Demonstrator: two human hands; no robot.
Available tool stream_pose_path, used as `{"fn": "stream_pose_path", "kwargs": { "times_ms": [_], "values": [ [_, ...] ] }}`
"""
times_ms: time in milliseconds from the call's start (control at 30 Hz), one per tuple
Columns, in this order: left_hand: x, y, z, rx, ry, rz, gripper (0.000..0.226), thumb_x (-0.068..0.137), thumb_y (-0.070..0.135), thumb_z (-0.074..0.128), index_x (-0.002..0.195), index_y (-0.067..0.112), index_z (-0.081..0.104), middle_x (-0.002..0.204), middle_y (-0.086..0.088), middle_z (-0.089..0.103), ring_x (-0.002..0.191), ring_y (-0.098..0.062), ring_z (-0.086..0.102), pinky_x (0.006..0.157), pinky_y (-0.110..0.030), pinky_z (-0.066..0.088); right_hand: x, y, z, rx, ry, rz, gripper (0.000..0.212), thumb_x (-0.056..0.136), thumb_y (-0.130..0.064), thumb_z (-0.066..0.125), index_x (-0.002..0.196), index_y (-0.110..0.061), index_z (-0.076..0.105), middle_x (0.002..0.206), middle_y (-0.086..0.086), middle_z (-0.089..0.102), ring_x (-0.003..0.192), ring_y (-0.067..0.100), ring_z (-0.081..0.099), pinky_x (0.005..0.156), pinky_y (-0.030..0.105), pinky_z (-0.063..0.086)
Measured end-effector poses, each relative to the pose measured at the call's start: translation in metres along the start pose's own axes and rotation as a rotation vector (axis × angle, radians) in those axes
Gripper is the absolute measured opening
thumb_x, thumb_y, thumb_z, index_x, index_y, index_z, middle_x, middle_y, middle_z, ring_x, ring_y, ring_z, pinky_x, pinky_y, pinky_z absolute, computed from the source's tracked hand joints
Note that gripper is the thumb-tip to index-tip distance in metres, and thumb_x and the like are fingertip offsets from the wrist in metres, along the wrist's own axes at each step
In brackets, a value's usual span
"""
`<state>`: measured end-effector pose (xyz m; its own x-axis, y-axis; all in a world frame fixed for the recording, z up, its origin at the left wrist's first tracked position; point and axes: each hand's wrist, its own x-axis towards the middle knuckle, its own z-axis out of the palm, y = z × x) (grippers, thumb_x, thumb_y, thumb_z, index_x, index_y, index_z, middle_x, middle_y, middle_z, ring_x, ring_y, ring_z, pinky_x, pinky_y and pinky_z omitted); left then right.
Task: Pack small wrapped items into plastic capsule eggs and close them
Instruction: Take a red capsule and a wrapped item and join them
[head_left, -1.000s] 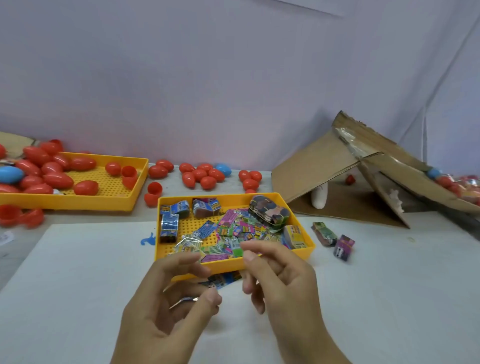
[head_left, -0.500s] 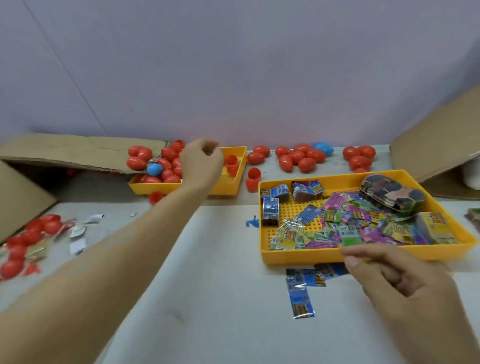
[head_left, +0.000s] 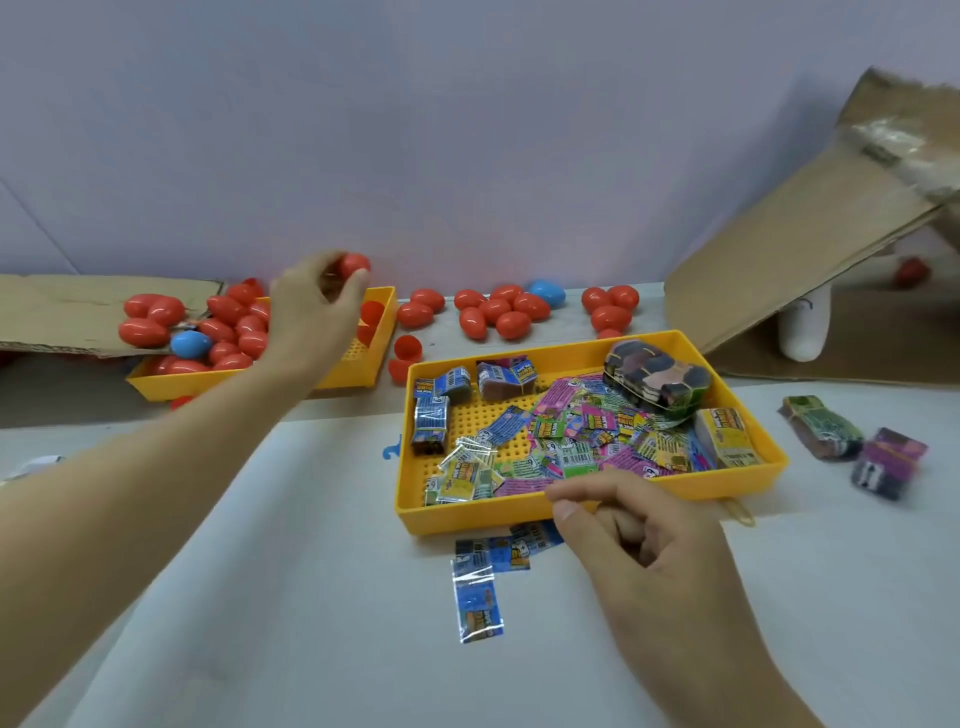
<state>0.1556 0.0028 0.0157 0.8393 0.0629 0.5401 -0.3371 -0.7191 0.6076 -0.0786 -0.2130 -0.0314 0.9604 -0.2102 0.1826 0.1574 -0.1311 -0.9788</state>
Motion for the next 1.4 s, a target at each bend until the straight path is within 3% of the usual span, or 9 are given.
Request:
{"fn": "stream_pose_path", "kwargs": {
  "times_ms": [100, 200, 267, 367, 500, 667, 767, 1167, 1400],
  "values": [
    [-0.061, 0.045, -0.02, -0.421, -0.119, 0.027, 0.012, 0.098, 0.014, 0.059, 0.104, 0.019, 0.068, 0.094, 0.007, 0.073, 0.089, -0.004, 0.069, 0.082, -0.021, 0.055, 0.0, 0.0, 0.0, 0.048, 0.004, 0.027, 0.017, 0.088, -0.008, 0.068, 0.078, -0.021, 0.074, 0.042, -0.009, 0.032, 0.038, 0.004, 0.03, 0.041, 0.008, 0.027],
    [-0.13, 0.077, -0.034, -0.764, -0.224, -0.074, 0.018, 0.094, 0.022, 0.057, 0.102, 0.021, 0.073, 0.097, -0.006, 0.076, 0.092, -0.022, 0.073, 0.079, -0.025, 0.057, 0.0, -0.003, -0.001, 0.117, 0.024, 0.055, 0.016, 0.089, -0.009, 0.068, 0.081, -0.021, 0.076, 0.045, -0.008, 0.033, 0.04, 0.004, 0.027, 0.041, 0.011, 0.026],
    [-0.166, 0.091, -0.039, -0.853, -0.276, -0.148, 0.022, 0.09, 0.029, 0.06, 0.103, 0.02, 0.076, 0.096, -0.009, 0.076, 0.09, -0.027, 0.074, 0.078, -0.027, 0.057, -0.001, -0.006, -0.002, 0.195, 0.009, 0.086, 0.008, 0.087, -0.019, 0.068, 0.084, -0.022, 0.076, 0.048, -0.004, 0.034, 0.043, 0.007, 0.027, 0.04, 0.015, 0.025],
    [-0.197, 0.106, -0.045, -0.971, -0.27, -0.175, 0.031, 0.087, 0.038, 0.056, 0.104, 0.022, 0.077, 0.097, -0.01, 0.076, 0.093, -0.029, 0.074, 0.078, -0.026, 0.057, -0.004, -0.013, -0.003, 0.276, -0.033, 0.115, 0.033, 0.084, -0.044, 0.064, 0.077, -0.013, 0.074, 0.051, 0.003, 0.028, 0.045, 0.011, 0.024, 0.04, 0.018, 0.022],
    [-0.216, 0.11, -0.038, -0.902, -0.303, -0.123, 0.035, 0.09, 0.047, 0.053, 0.107, 0.025, 0.074, 0.1, -0.008, 0.074, 0.092, -0.025, 0.071, 0.082, -0.037, 0.058, -0.006, -0.02, -0.003, 0.242, -0.1, 0.093, 0.054, 0.087, -0.051, 0.055, 0.06, -0.004, 0.061, 0.047, 0.008, 0.029, 0.042, 0.014, 0.027, 0.041, 0.017, 0.025],
    [-0.223, 0.109, -0.03, -0.803, -0.417, -0.024, 0.028, 0.095, 0.045, 0.049, 0.098, 0.029, 0.072, 0.081, 0.01, 0.056, 0.069, -0.01, 0.05, 0.064, -0.018, 0.041, -0.008, -0.024, -0.003, 0.279, -0.171, 0.1, 0.051, 0.086, -0.048, 0.054, 0.049, -0.013, 0.051, 0.047, -0.001, 0.031, 0.042, 0.01, 0.03, 0.041, 0.013, 0.028],
    [-0.219, 0.106, -0.03, -0.891, -0.485, -0.131, 0.027, 0.093, 0.046, 0.05, 0.083, 0.028, 0.068, 0.071, 0.004, 0.047, 0.063, -0.012, 0.043, 0.06, -0.022, 0.037, -0.006, -0.021, -0.004, 0.23, -0.157, 0.078, 0.052, 0.088, -0.048, 0.052, 0.051, -0.012, 0.053, 0.041, -0.004, 0.037, 0.037, 0.006, 0.031, 0.04, 0.012, 0.028],
    [-0.217, 0.1, -0.023, -1.101, -0.505, -0.362, 0.04, 0.085, 0.046, 0.055, 0.084, 0.008, 0.069, 0.065, -0.011, 0.055, 0.051, -0.02, 0.047, 0.043, -0.028, 0.037, -0.003, -0.015, -0.001, 0.124, -0.065, 0.051, 0.052, 0.091, -0.051, 0.057, 0.052, -0.017, 0.054, 0.04, 0.0, 0.038, 0.036, 0.007, 0.032, 0.04, 0.012, 0.029],
    [-0.216, 0.099, -0.023, -1.147, -0.496, -0.424, 0.035, 0.089, 0.043, 0.055, 0.092, 0.012, 0.073, 0.063, -0.016, 0.059, 0.04, -0.02, 0.046, 0.036, -0.021, 0.035, -0.004, -0.016, -0.001, 0.123, -0.079, 0.044, 0.046, 0.084, -0.051, 0.063, 0.052, -0.019, 0.053, 0.041, 0.0, 0.04, 0.036, 0.008, 0.031, 0.039, 0.014, 0.03]
  ]
}}
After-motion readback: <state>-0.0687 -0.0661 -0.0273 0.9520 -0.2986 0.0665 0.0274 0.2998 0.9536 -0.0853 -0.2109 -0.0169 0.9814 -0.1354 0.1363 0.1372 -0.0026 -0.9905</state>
